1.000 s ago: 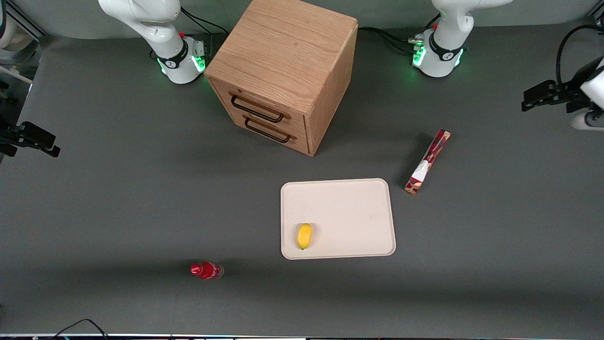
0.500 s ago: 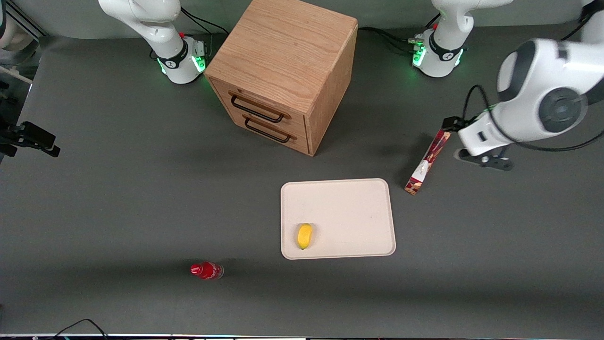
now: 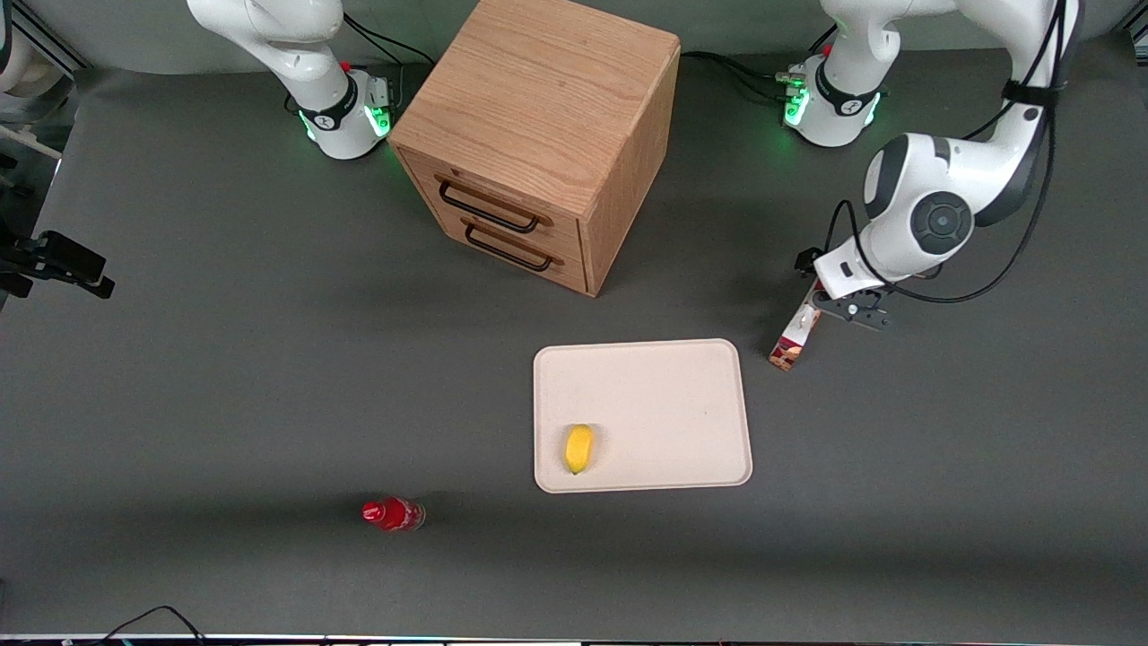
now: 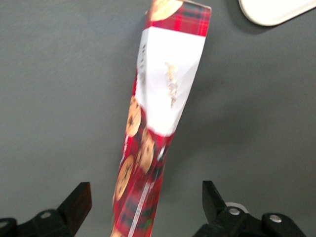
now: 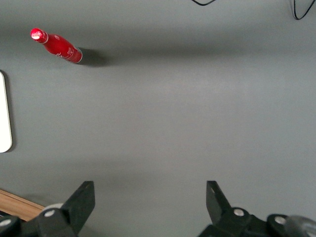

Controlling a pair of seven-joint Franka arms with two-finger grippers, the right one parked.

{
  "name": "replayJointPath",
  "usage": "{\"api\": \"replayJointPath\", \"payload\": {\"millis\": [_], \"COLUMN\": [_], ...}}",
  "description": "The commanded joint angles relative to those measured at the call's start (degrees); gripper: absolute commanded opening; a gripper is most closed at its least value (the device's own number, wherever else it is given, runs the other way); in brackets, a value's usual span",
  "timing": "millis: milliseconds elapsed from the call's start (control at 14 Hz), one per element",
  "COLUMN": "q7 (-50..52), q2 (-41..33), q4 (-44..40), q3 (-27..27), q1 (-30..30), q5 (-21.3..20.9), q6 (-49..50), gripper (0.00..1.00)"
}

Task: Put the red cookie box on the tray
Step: 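Close the left gripper on the cookie tube's end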

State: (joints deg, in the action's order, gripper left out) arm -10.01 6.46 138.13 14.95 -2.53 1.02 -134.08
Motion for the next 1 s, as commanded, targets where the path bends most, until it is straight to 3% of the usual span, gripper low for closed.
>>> {"api": "replayJointPath", "payload": {"millis": [0, 71, 143, 214, 643, 929], "q7": [0.25, 1.13, 2.01, 2.02, 2.10, 2.02], "q2": [3.54, 4.08, 4.87, 5.22, 4.44, 2.07], "q4": [1.78, 2.92, 3.02, 2.84, 0.74, -8.72], "q3": [0.16, 0.17, 0.17, 0.08, -0.18, -1.67], "q1": [0.77, 0.95, 0.95, 0.95, 0.60, 0.34], "q5": [0.48, 0.48, 0.48, 0.48, 0.39, 0.57], "q6": [-7.48, -10.03, -10.84, -11.02, -8.75, 5.01], "gripper": [1.00, 0.68, 0.24, 0.00, 0.00, 0.00]}}
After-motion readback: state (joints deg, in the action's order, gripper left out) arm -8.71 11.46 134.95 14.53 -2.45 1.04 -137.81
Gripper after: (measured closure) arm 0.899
